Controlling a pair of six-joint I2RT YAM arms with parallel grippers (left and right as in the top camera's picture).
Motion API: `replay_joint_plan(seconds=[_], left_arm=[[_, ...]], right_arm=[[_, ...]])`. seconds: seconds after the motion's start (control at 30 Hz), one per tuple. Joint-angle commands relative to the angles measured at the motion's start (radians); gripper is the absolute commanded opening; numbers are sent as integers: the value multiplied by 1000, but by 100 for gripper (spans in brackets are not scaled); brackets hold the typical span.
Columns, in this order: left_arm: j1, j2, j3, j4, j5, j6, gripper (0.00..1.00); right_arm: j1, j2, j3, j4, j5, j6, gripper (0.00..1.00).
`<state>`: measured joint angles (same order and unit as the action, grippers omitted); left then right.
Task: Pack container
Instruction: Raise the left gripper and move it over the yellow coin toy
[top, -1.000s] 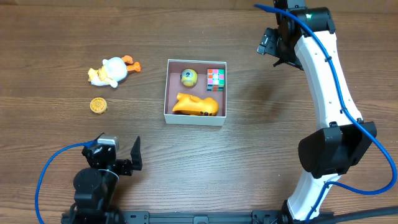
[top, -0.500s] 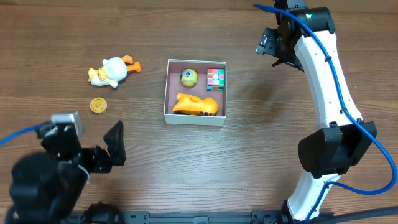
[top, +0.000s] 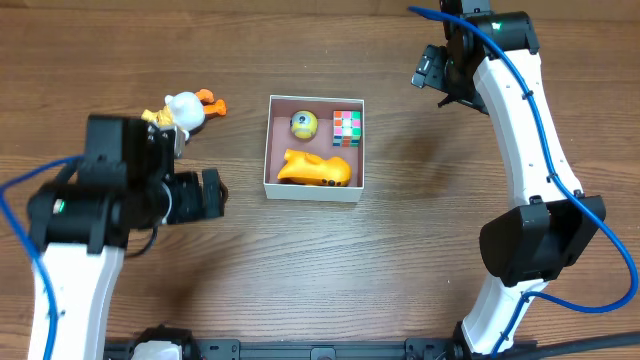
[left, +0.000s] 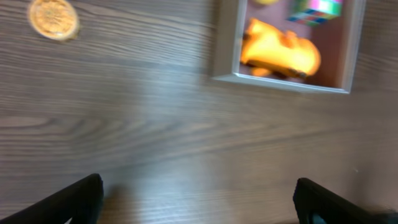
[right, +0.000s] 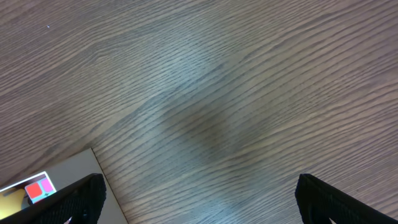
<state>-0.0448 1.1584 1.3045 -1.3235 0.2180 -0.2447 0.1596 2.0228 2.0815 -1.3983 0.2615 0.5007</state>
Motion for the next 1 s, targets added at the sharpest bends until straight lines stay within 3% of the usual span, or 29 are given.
replay_joint_plan(seconds=[0.0, 0.17, 0.33, 0.6, 0.97], left_arm=[[6, 139, 13, 40, -278, -125, 96], [6, 349, 13, 135, -486, -129, 100], [56, 470, 13, 185, -486, -162, 100], [332, 537, 13, 335, -270, -14, 97], [290, 646, 13, 402, -230, 47, 98]], right_arm=[[2, -3, 27, 5, 3, 9, 100], [2, -3, 27, 5, 3, 9, 100], [2, -3, 27, 5, 3, 9, 100], [2, -3, 27, 5, 3, 9, 100], [2, -3, 27, 5, 3, 9, 100]])
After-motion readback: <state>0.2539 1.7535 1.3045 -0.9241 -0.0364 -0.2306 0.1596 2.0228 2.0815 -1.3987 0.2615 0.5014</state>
